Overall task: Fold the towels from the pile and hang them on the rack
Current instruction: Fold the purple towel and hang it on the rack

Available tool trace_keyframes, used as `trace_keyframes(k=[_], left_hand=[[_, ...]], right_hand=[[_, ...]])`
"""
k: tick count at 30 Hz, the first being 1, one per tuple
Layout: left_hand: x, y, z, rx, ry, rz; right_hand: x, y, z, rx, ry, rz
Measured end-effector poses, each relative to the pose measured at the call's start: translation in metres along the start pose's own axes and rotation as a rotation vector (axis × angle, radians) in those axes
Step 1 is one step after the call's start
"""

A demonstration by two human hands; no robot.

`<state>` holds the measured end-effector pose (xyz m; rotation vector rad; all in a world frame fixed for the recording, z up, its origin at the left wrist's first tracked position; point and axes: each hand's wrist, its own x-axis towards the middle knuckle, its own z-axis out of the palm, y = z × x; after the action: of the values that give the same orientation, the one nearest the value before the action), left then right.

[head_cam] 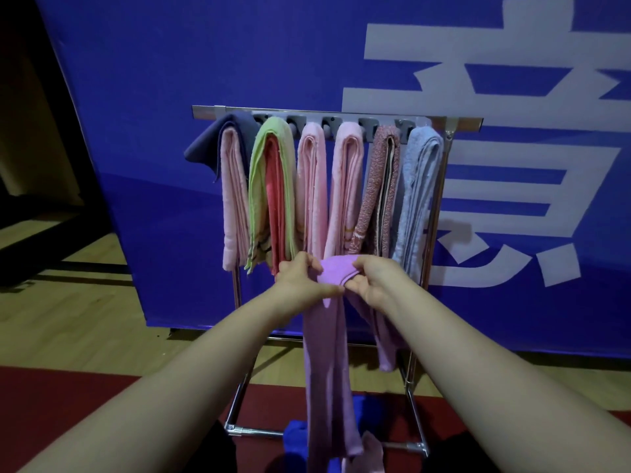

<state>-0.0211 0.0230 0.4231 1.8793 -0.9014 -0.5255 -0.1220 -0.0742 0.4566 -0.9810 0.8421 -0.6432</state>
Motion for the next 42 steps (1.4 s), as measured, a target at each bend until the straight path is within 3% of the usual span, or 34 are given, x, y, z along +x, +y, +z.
trace_keyframes(k=[4,11,18,23,26,31,39,42], left_hand=[[-0.011,-0.007,0.027,0.398,0.111,0.099],[-0.005,-0.001,0.045,0.567,0.385,0.091],[0.012,0.006,0.020,0.457,0.434,0.227],[0.019,0.017,0.000,0.339,0.483,0.294],[0.024,0.027,-0.009,0.322,0.464,0.327],[0.017,0.044,-0.012,0.334,0.332,0.428],[0.021,0.047,-0.023,0.663,0.286,0.690],[0.022,0.047,-0.022,0.718,0.301,0.664]], right_hand=[[0.005,-0.008,0.009,0.223,0.068,0.055],[-0.005,-0.020,0.023,0.253,0.021,0.032],[-0.009,-0.032,0.019,0.189,0.025,-0.036],[-0.013,-0.021,0.023,0.383,-0.034,0.066],[-0.014,-0.011,0.021,0.044,0.001,0.019],[-0.002,0.001,0.017,-0.851,0.147,-0.466],[-0.002,-0.006,0.022,-1.040,-0.021,-0.673],[-0.005,-0.007,0.022,-1.053,-0.024,-0.720]])
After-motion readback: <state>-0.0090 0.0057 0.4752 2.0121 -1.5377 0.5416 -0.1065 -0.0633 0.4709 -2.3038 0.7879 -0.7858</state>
